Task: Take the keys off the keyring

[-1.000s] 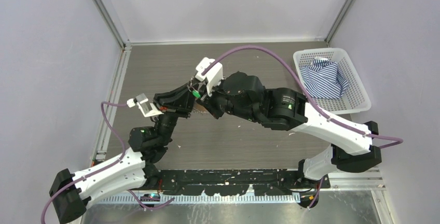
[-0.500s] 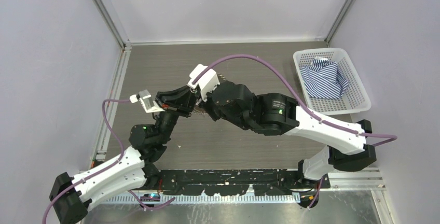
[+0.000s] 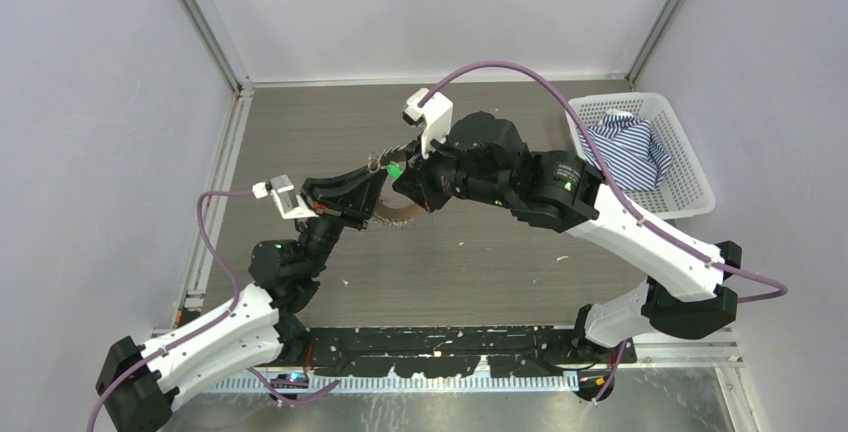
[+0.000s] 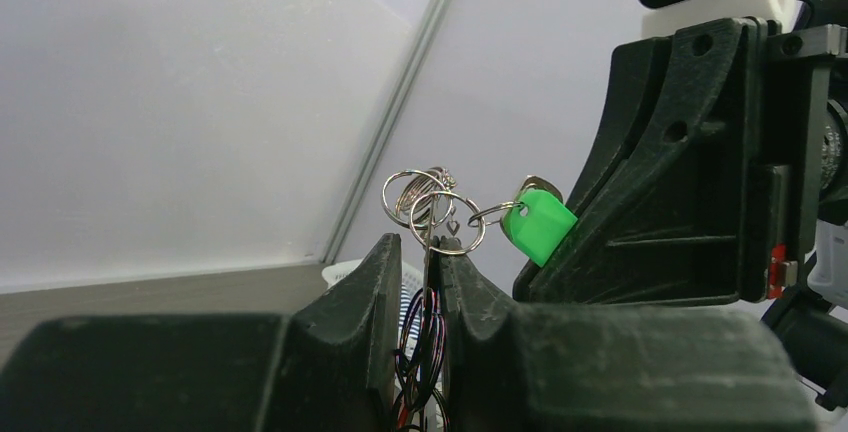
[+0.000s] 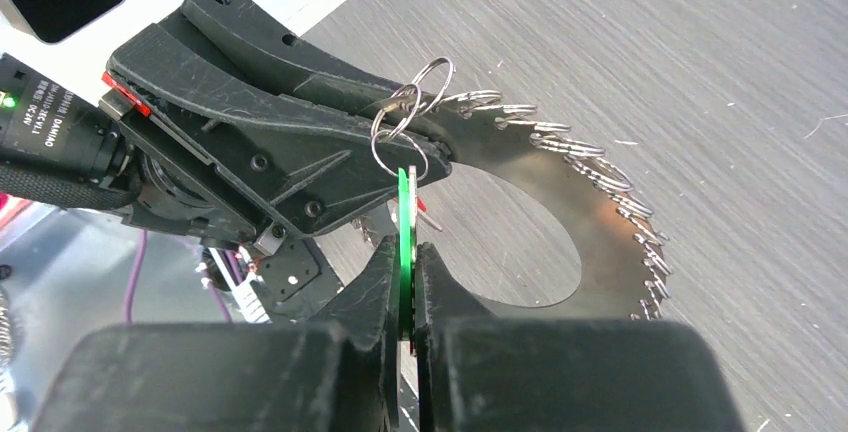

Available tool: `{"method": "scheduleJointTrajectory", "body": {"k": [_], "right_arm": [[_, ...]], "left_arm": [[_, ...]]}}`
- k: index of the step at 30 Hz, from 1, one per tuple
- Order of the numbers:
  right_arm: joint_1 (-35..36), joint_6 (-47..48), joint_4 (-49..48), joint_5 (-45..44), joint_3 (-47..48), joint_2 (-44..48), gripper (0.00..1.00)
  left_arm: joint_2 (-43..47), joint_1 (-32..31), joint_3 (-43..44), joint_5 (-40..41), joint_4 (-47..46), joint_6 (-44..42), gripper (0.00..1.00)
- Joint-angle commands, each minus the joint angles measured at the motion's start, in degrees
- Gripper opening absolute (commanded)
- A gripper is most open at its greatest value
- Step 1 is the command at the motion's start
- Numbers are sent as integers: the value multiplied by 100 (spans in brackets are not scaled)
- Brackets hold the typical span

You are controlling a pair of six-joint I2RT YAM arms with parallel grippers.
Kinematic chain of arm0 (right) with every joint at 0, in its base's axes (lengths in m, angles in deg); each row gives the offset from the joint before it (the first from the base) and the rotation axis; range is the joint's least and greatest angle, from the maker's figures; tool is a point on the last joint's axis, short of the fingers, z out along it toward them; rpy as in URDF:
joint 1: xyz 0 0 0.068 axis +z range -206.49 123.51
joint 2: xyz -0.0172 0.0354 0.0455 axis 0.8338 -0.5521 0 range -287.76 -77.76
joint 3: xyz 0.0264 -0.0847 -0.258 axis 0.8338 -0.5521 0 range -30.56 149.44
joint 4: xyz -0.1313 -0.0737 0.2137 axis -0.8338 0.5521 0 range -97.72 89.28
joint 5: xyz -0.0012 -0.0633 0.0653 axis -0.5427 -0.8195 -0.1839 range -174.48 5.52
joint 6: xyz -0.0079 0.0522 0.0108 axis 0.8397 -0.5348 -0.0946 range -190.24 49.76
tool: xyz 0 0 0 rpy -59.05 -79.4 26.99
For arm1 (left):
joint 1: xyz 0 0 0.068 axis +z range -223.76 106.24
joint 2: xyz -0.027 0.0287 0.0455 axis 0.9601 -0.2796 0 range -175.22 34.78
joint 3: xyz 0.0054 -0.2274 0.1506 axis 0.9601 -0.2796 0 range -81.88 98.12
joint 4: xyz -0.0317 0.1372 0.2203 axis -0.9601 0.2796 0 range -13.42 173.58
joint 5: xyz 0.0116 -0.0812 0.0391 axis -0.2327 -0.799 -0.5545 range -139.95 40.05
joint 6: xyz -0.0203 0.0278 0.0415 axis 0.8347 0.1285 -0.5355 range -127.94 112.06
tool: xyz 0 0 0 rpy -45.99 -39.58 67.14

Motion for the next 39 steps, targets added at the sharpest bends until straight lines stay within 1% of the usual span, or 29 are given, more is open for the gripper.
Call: {"method": "scheduleJointTrajectory", "body": {"k": [1, 4, 7, 11, 13, 16, 21, 27, 32, 39], "right_arm": [[-324, -425, 336, 146, 46, 567, 1], [-526, -530, 221, 216, 17, 606, 1], [-637, -520, 178, 230, 99, 607, 1], [-661, -436, 202, 506, 322, 526, 1], [-661, -432, 242, 590, 417, 487, 1], [-665, -424, 250, 537, 493, 483, 1], [-695, -177, 473, 214, 847, 331, 1], [-918, -57, 747, 368, 1111, -6, 1], [-1109, -147, 823, 471, 1096, -149, 1], [-1307, -290, 755, 474, 844, -85, 1]], "left_arm": [[143, 264, 127, 782, -522, 50, 0], [112, 264, 164, 610, -440, 53, 0], [124, 264, 152, 603, -341, 35, 0], [143, 264, 225, 686, 172, -18, 0], [130, 264, 192, 713, 274, -42, 0], [116, 265, 173, 703, 495, -57, 0], [137, 264, 52, 531, 547, -82, 0], [187, 264, 112, 136, 741, -177, 0], [162, 264, 222, -198, 865, -258, 0], [122, 264, 278, -351, 926, -310, 0]]}}
